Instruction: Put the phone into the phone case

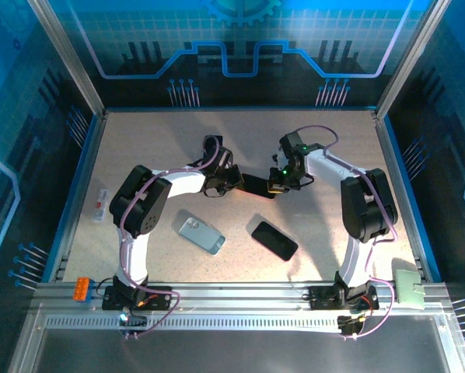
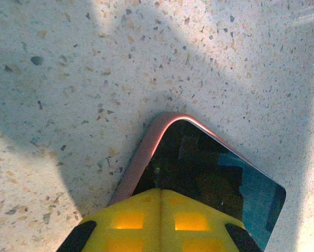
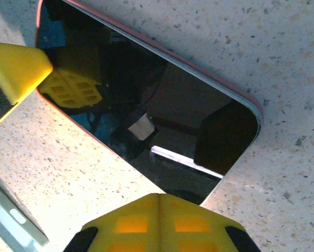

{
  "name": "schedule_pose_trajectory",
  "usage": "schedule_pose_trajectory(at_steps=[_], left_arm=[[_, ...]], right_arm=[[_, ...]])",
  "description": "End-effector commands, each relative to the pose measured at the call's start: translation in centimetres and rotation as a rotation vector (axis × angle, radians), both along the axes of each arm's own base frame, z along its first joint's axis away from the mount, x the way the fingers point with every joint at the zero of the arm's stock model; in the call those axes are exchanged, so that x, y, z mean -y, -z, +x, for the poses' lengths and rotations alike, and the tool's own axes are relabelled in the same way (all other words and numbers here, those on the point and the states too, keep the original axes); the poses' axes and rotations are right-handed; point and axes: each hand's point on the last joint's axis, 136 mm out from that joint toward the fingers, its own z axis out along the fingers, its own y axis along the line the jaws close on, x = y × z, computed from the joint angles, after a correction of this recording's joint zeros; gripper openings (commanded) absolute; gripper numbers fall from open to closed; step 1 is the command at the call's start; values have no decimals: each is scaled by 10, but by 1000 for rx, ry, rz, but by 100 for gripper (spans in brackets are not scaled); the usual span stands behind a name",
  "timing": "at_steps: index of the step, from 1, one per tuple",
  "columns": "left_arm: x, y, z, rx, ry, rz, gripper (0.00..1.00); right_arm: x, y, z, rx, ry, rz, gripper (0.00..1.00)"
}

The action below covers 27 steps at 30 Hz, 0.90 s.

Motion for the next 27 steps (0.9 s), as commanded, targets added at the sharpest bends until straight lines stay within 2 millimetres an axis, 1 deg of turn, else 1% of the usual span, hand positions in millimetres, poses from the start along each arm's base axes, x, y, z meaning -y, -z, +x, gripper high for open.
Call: schedule_pose_trajectory(at_steps=[1, 11, 15, 19, 24, 27], left_arm=[[-19, 34, -11, -85, -12, 102, 6], [-19, 37, -12, -92, -13, 104, 5], [-19, 39, -12, -92, -15, 100, 6], [-19, 42, -12, -98, -16, 99, 5], [-17, 45, -13, -106, -13, 93, 6], [-18, 46, -12, -104, -15, 97, 5]], right_arm=[[7, 19, -11, -60, -9, -30, 0], [13, 39, -21, -101, -11, -62, 0], [16, 55, -27, -131, -26, -96, 0], [18, 79, -42, -173, -64, -173, 0], [24, 113, -71, -276, -87, -232, 0], [23, 125, -87, -322, -83, -233, 0]])
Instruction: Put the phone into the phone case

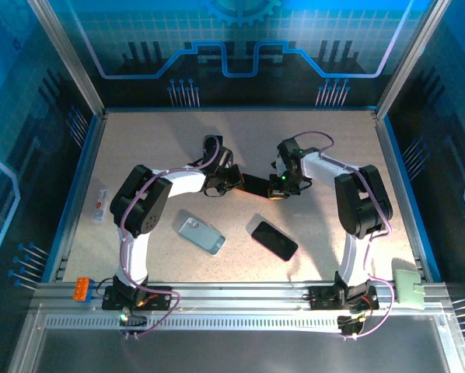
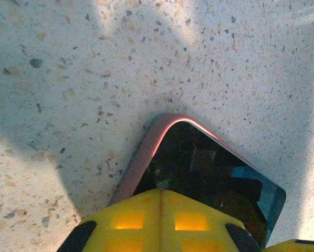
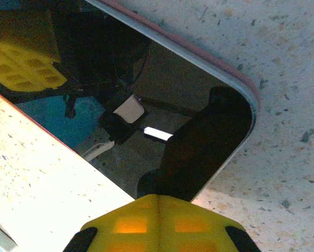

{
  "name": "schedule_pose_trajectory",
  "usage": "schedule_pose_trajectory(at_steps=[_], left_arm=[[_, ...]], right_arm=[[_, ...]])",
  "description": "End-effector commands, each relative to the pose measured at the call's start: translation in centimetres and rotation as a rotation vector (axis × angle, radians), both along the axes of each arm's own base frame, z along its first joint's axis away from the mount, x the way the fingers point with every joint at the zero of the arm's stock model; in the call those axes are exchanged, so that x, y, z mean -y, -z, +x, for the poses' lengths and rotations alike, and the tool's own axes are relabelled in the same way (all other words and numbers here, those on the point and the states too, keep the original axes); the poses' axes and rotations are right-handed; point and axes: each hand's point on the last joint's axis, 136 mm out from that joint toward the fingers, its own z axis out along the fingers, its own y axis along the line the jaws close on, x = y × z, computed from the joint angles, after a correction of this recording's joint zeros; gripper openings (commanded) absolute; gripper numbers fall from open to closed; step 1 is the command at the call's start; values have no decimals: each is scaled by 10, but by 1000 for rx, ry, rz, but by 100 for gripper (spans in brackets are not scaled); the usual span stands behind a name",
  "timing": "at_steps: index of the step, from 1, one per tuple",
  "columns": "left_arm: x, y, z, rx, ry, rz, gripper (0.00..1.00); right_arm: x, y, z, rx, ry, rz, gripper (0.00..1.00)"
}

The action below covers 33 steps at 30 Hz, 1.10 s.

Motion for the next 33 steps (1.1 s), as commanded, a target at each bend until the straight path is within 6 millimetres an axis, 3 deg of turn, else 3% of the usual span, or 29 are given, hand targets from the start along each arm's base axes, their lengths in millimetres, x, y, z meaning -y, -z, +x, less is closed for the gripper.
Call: schedule_pose_trajectory(at_steps=[1, 8, 15, 19, 27, 30, 33], left_arm=[[-19, 44, -13, -99, -16, 98, 5], [-19, 46, -15, -102, -17, 96, 6], [-19, 46, -15, -104, -20, 95, 5], [-18, 44, -15, -105, -13, 94, 5], [-15, 30, -11, -75, -8, 79, 5], [-13, 25, -9, -66, -9, 71, 5], [-12, 22, -8, -61, -9, 70, 6]], right_arm=[[17, 91, -74, -250, -56, -179, 0], [19, 113, -101, -329, -54, -212, 0], [9, 100, -96, -298, -44, -177, 0], [5, 68, -73, -220, -2, -96, 0], [2, -37, 2, 15, 33, 37, 0], [4, -52, 23, 53, 24, 44, 0], [9, -51, 37, 69, 26, 30, 0]])
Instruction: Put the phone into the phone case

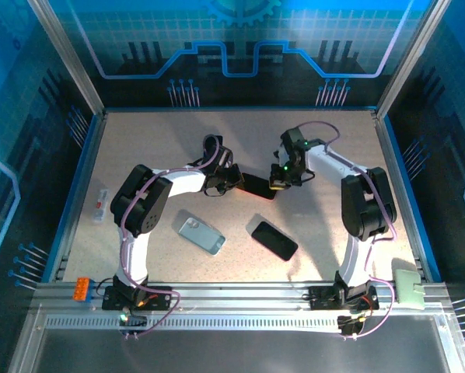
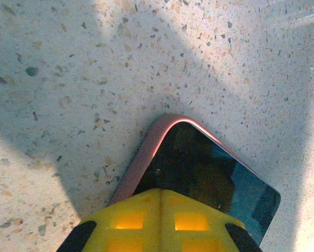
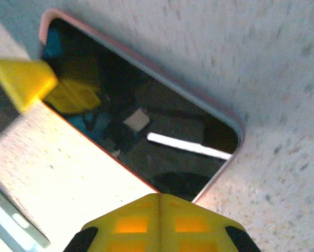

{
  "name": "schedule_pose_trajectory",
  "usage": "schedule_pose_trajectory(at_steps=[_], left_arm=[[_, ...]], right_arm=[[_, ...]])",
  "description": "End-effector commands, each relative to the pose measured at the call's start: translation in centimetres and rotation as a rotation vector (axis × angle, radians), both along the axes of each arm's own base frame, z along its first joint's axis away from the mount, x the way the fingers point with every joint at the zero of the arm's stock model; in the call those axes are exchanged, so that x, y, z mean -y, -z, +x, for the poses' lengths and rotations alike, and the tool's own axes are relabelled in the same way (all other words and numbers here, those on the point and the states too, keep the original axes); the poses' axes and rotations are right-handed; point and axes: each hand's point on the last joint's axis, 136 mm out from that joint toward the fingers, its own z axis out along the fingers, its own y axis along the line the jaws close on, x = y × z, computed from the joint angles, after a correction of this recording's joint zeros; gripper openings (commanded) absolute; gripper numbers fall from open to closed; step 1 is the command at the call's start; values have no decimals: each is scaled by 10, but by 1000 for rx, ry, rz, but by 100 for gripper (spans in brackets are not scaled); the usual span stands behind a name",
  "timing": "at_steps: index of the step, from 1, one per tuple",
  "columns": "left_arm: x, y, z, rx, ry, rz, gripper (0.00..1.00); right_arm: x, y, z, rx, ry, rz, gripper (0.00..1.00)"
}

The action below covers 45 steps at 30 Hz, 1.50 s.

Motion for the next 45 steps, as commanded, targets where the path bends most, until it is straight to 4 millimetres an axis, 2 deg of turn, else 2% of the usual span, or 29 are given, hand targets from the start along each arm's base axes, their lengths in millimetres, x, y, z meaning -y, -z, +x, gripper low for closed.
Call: schedule_pose_trajectory(at_steps=[1, 6, 17, 23, 36, 39, 42, 45], left_arm=[[-13, 23, -11, -70, -9, 76, 6], [-11, 24, -10, -74, -6, 74, 5], [-9, 27, -9, -81, 2, 80, 5], [-8, 30, -10, -86, 1, 74, 6], [-6, 35, -14, -94, 14, 59, 5], [-6, 35, -16, -99, 16, 51, 5], [-8, 35, -18, -97, 14, 50, 5], [-8, 36, -21, -99, 14, 46, 5]], right_arm=[[11, 9, 3, -43, -15, -32, 0], [21, 30, 13, -65, -13, -88, 0], [29, 62, 7, -125, -21, -151, 0], [31, 69, -5, -161, -87, -276, 0], [32, 72, -46, -214, -112, -341, 0], [27, 69, -57, -248, -108, -306, 0], [21, 62, -60, -231, -93, -276, 0], [20, 70, -65, -254, -82, -277, 0]])
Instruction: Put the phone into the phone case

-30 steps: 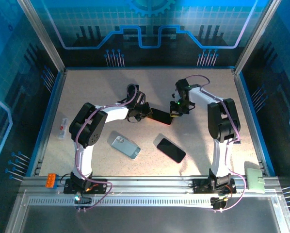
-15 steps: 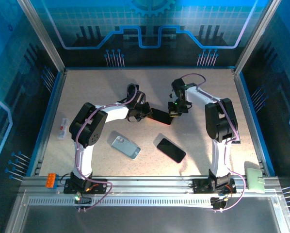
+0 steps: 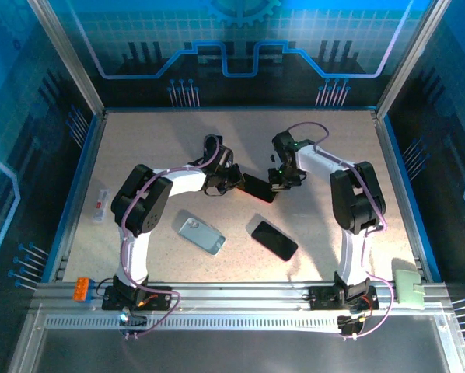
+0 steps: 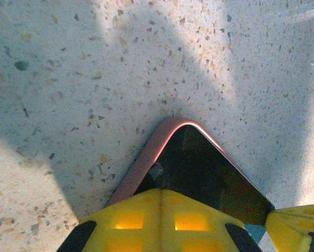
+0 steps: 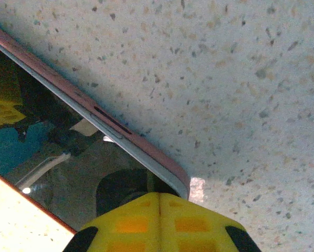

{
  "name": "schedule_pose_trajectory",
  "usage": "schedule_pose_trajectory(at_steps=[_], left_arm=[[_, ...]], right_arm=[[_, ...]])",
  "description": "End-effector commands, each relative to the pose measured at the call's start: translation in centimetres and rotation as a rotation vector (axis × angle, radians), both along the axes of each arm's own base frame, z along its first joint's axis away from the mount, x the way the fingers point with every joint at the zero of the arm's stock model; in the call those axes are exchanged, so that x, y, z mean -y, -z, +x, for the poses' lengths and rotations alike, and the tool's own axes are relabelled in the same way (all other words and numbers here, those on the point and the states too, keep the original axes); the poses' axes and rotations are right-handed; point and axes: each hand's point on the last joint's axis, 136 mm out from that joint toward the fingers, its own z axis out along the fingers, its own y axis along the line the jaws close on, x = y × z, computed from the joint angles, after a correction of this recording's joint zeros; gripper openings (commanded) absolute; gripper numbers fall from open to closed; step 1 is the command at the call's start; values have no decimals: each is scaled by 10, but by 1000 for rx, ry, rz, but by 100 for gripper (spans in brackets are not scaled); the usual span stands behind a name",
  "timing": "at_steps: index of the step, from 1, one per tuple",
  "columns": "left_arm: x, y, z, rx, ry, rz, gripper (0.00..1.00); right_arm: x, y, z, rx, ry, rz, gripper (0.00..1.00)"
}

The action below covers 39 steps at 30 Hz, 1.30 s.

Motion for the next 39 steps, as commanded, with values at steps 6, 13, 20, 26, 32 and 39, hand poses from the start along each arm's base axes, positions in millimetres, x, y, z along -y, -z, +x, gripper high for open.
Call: schedule_pose_trajectory(at_steps=[6, 13, 20, 26, 32, 39], left_arm=[[-11, 35, -23, -91, 15, 58, 5], [-12, 41, -26, -109, 28, 65, 5], [-15, 45, -28, -127, 27, 67, 5], [-18, 46, -28, -136, 18, 70, 5], [-21, 47, -23, -152, 20, 108, 5], [-20, 39, 5, -128, 8, 127, 5]], right_arm=[[6, 59, -80, -287, 14, -89, 0], [13, 95, -105, -352, 22, -139, 0], [18, 124, -130, -410, 12, -185, 0], [14, 141, -148, -445, 11, -187, 0], [-2, 137, -142, -409, -1, -138, 0], [-36, 88, -101, -247, -10, 14, 0]])
